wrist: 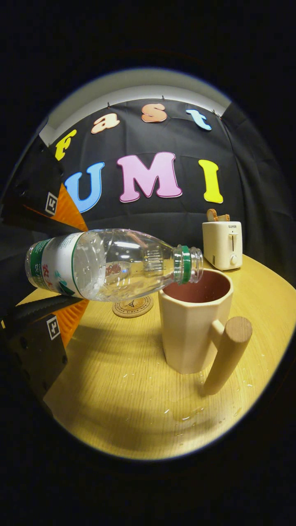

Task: Take the bottle from table, then pour the juice into the cup, finally place the bottle on the coaster

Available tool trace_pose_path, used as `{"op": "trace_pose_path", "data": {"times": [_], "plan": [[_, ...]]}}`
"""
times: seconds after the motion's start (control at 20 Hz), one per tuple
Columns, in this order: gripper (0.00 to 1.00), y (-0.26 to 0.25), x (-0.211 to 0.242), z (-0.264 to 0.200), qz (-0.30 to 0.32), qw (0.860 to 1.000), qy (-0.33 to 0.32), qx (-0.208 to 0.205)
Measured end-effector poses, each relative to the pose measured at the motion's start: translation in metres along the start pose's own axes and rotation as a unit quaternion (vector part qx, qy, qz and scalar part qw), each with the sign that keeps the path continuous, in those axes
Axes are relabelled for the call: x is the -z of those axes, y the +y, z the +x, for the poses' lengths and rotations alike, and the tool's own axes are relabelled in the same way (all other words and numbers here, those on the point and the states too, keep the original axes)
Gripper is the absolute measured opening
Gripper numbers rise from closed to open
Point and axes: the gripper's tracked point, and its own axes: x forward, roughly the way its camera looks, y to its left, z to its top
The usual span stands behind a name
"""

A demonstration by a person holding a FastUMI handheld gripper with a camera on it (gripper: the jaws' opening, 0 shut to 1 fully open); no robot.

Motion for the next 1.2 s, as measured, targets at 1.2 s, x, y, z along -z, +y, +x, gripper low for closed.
{"op": "trace_pose_path", "data": {"times": [1.2], "plan": [[0.73,0.025,-0.001,0.015,0.126,0.988,-0.050,-0.070]]}}
